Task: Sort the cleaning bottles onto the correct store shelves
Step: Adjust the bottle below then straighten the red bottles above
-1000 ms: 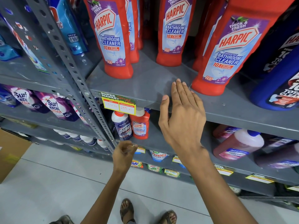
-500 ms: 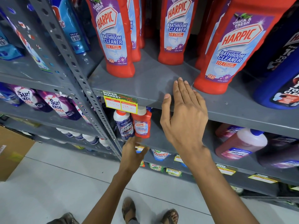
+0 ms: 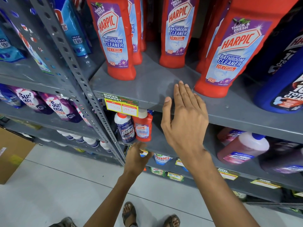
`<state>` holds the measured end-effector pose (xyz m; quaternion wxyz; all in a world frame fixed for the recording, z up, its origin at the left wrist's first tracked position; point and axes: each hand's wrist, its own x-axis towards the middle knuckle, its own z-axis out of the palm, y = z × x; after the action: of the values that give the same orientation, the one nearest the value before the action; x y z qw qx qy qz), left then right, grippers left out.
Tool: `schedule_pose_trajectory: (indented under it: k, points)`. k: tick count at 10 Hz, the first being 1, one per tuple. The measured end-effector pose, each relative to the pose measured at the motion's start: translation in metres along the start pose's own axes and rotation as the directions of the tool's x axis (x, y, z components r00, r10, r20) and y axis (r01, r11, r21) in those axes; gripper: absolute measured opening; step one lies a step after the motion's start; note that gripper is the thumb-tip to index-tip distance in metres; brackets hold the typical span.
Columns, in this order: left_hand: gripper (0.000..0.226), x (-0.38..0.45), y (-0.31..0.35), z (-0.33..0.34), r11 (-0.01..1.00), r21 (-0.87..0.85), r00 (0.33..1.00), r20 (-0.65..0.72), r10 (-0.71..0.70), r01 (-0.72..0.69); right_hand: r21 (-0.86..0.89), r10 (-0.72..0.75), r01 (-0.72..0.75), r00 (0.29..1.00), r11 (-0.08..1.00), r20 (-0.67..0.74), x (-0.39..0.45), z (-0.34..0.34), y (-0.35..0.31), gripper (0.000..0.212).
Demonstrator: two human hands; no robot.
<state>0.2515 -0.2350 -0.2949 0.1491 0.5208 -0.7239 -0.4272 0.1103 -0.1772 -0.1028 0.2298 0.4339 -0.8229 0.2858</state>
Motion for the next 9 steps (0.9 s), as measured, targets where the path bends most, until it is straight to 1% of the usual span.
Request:
schedule_pose_trajectory:
  k: [2,3,4,5,6,7,8,9]
  points:
    - [0.026,0.003,-0.012,-0.010,0.975,-0.196,0.993,-0.037,-0.112,0.103,-0.003,0.000,0.000,1.000,1.000,0.001,0.000,0.001,0.000,0.051]
    - [0.030,0.005,-0.014,-0.013,0.965,-0.227,0.987,-0.066,-0.149,0.130,-0.003,0.000,0.000,1.000,1.000,0.004,0.000,0.000,0.000,0.051]
    - [0.056,0.009,-0.017,-0.020,0.971,-0.210,0.966,-0.204,-0.160,0.116,-0.002,0.000,0.000,1.000,1.000,0.002,-0.001,0.000,0.000,0.050]
    - [0.068,0.016,-0.016,-0.026,0.974,-0.218,0.952,-0.282,-0.120,0.059,0.000,0.001,-0.001,1.000,1.000,0.001,0.000,0.001,0.000,0.050]
    - [0.077,0.032,-0.013,-0.033,0.985,-0.164,0.942,-0.318,-0.107,0.057,-0.003,0.002,-0.002,1.000,1.000,0.005,-0.001,0.000,-0.001,0.051]
    - [0.067,0.043,-0.012,-0.036,0.992,-0.103,0.937,-0.334,-0.104,0.073,-0.006,0.004,-0.004,1.000,1.000,0.005,-0.001,0.001,-0.001,0.050]
    - [0.053,0.055,-0.012,-0.041,0.991,-0.105,0.943,-0.312,-0.117,0.088,-0.006,0.001,-0.001,1.000,1.000,0.007,-0.001,0.001,0.000,0.051]
    - [0.049,0.060,-0.014,-0.042,0.992,-0.086,0.943,-0.313,-0.112,0.089,-0.008,0.004,-0.004,1.000,1.000,0.005,0.000,0.002,0.000,0.051]
